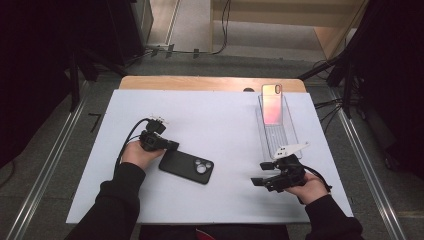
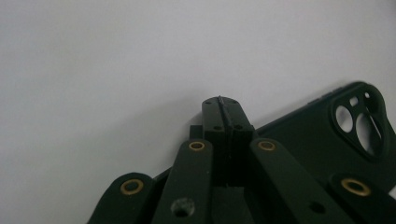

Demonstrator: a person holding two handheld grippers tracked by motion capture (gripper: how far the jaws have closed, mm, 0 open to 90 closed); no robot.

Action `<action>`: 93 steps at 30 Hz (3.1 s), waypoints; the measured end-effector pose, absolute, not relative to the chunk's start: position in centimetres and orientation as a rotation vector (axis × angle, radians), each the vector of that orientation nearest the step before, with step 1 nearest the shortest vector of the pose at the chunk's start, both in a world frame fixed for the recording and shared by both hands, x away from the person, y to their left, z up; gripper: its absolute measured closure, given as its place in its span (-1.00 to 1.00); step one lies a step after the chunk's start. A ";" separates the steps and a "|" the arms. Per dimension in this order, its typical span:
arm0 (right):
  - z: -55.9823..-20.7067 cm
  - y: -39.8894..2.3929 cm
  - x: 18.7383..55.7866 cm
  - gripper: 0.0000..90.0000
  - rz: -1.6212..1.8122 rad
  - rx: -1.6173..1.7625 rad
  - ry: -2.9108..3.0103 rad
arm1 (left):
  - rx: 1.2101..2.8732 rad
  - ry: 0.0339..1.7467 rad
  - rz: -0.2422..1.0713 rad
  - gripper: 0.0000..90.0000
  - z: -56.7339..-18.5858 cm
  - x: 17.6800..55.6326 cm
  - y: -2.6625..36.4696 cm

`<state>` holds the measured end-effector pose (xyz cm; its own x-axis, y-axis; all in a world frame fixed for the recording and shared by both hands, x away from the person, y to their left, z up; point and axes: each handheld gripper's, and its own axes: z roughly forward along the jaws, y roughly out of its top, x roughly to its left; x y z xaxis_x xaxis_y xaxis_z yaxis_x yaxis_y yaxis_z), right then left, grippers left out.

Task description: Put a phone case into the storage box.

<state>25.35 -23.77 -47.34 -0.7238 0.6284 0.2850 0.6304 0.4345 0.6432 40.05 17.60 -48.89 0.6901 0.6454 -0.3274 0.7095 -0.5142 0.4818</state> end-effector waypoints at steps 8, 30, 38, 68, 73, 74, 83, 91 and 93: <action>-47.3 -23.4 25.5 -0.42 -1.193 -1.148 -2.665 | 2.305 1.058 -0.156 1.00 -48.6 38.6 18.7; -47.1 -22.5 25.6 -0.42 -1.175 -1.107 -2.700 | 2.316 1.006 -0.189 1.00 -47.7 33.7 20.0; -47.1 -22.4 25.7 -0.42 -1.178 -1.096 -2.701 | 2.314 1.043 -0.173 1.00 -48.1 34.4 20.4; -47.2 -22.5 25.6 -0.46 -1.180 -1.091 -2.703 | 2.038 0.933 -0.196 0.00 -46.0 30.9 21.1; -47.2 -22.5 25.5 -0.46 -1.173 -1.104 -2.700 | 2.002 0.935 -0.169 -0.09 -45.8 29.8 21.5; -47.2 -22.6 25.5 -0.46 -1.172 -1.110 -2.701 | 2.001 0.923 -0.157 -0.12 -45.8 29.5 21.6; -47.2 -23.1 25.0 -0.47 -1.172 -1.117 -2.700 | 2.068 0.867 -0.112 -0.19 -46.0 27.9 22.1; -47.3 -23.4 24.9 -0.47 -1.167 -1.122 -2.701 | 2.099 0.886 -0.175 -0.39 -46.4 28.2 22.4; -47.3 -23.4 24.9 -0.47 -1.169 -1.116 -2.705 | 2.104 0.899 -0.170 -0.41 -46.4 28.3 22.2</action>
